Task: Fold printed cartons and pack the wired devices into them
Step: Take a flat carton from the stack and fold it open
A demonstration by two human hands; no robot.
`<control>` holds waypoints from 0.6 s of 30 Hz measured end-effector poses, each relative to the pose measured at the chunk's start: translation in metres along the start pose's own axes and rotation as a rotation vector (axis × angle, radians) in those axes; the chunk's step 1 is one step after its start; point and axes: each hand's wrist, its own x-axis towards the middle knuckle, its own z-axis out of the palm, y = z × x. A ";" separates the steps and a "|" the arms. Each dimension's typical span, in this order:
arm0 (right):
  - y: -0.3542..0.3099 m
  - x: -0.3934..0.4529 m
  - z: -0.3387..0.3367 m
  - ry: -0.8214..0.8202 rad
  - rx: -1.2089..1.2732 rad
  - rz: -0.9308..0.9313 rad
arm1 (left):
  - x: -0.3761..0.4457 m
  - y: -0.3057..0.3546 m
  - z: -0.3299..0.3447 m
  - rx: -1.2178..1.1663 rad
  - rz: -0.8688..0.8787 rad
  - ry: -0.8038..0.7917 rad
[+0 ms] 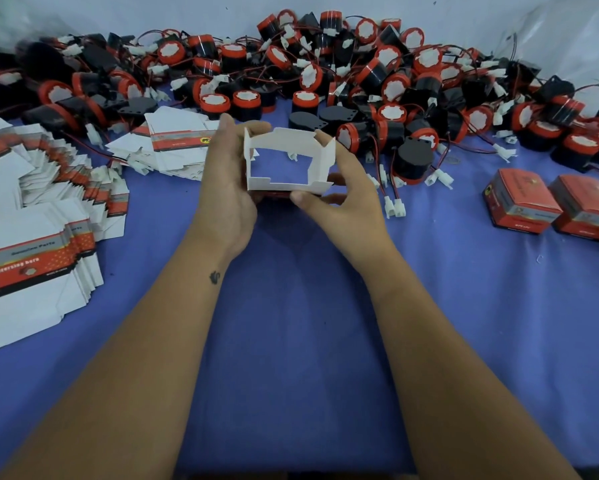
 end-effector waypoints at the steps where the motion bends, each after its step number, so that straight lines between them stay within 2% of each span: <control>1: 0.000 0.000 -0.001 0.007 0.012 0.008 | -0.001 -0.001 0.001 0.059 0.008 -0.002; 5: -0.001 0.001 0.000 0.015 0.010 0.003 | -0.002 -0.007 0.000 0.243 0.058 -0.007; 10: -0.001 0.001 0.004 0.051 0.064 0.000 | -0.002 -0.007 -0.003 0.139 0.160 -0.095; 15: 0.000 0.000 0.005 0.023 0.008 0.002 | -0.004 -0.014 0.003 0.320 0.136 -0.060; 18: -0.001 -0.001 0.006 0.064 -0.029 -0.018 | -0.004 -0.016 0.003 0.286 0.135 -0.043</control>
